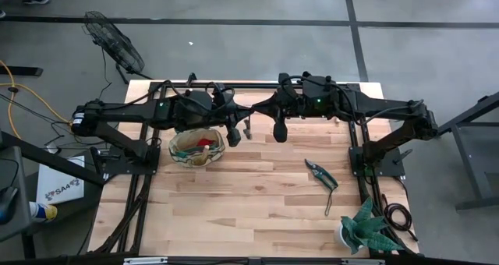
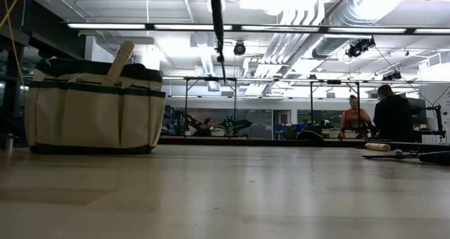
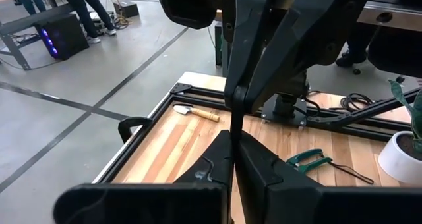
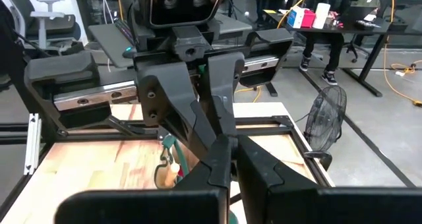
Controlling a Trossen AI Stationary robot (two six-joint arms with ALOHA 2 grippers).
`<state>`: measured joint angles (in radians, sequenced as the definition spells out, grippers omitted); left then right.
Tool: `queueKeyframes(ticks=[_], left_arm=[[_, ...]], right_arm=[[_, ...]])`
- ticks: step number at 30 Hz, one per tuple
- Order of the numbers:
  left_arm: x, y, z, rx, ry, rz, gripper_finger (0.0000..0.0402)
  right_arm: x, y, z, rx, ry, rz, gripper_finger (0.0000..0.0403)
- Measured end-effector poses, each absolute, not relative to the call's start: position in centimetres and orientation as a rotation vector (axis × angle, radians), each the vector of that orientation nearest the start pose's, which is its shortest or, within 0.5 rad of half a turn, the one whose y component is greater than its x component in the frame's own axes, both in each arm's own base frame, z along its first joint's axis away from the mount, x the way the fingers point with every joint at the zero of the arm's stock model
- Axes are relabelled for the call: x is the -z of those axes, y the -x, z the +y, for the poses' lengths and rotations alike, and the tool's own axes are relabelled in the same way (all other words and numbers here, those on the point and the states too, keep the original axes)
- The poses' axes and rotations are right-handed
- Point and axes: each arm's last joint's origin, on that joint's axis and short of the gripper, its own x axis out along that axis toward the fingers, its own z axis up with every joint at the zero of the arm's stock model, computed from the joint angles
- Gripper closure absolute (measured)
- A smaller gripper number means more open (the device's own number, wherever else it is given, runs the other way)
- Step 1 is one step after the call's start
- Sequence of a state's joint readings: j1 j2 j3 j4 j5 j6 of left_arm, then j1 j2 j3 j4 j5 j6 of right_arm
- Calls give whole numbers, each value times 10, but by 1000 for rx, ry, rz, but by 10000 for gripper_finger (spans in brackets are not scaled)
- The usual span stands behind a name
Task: Pick & Place Garden tools in Gardening bag
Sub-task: Put the left green shear scissors into the white gardening bag
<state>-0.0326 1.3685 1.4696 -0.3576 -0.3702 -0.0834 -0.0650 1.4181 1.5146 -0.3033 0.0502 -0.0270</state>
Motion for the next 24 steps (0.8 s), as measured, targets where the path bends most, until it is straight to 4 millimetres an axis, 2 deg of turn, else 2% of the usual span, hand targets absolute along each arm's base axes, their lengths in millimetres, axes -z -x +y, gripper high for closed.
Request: queueKeyframes(ticks=[5,14,18,24], left_arm=[[-422,-296,1,-354,28,248,400],[-418,-291,3,-417,9,299,401],[-424,-282,3,-433,5,300,401],[-438,-253,5,-470,7,333,401]], right_arm=[[-427,-312,-22,115,19,212,387],[-427,-312,-22,123,-50,208,320],[-427,-310,-22,123,-71,220,292],[-428,-303,-21,126,-80,250,269]])
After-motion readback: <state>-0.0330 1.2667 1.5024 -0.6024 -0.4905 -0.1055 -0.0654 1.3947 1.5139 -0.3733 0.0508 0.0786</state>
